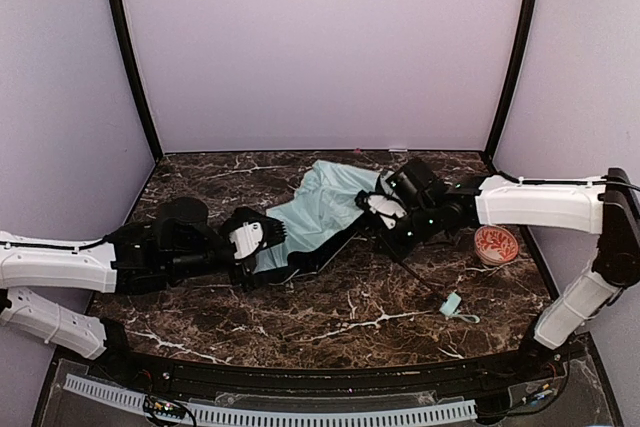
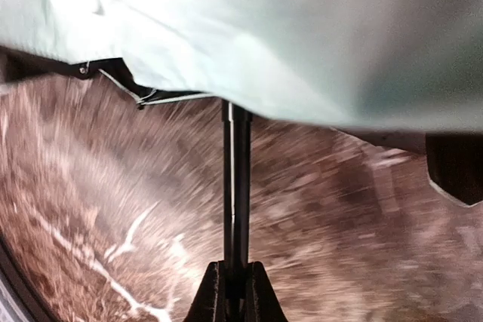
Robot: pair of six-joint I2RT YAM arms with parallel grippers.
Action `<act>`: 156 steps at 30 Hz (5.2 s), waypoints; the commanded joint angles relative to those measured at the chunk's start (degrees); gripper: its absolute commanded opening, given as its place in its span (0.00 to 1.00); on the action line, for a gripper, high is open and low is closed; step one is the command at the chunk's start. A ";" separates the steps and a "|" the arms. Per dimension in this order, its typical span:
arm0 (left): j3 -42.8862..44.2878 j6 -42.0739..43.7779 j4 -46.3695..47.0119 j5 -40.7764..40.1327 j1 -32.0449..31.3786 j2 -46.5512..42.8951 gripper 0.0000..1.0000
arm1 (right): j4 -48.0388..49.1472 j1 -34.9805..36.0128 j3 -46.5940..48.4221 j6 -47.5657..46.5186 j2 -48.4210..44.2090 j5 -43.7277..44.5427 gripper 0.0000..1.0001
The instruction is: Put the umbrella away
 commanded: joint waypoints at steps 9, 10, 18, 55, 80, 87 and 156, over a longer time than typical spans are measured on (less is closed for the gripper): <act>-3.07 -1.58 6.53 -3.58 -0.09 -9.22 0.88 | 9.25 -13.39 14.12 -5.01 -15.09 20.74 0.00; -2.88 -1.58 6.43 -3.76 -0.09 -9.12 0.88 | 8.06 -13.30 15.39 -6.61 -14.46 20.71 0.00; -3.47 -3.10 6.76 -6.07 -0.09 -7.78 0.82 | -3.66 -6.63 14.89 -19.86 -8.80 12.18 0.00; -9.29 6.73 9.32 0.57 -5.36 -1.32 0.08 | -15.97 -4.45 15.17 -30.34 -12.69 -21.17 0.00; -3.91 20.76 76.33 1.02 6.83 42.59 0.46 | -11.82 -0.02 -4.87 -33.80 -19.82 -16.55 0.00; -11.96 25.06 63.07 -2.86 3.46 36.43 0.73 | -8.38 1.10 -9.88 -30.97 -11.61 -14.90 0.00; -1.57 -24.56 -0.35 7.54 -2.90 1.84 0.69 | 50.10 7.17 -23.36 34.65 -6.32 -20.15 0.48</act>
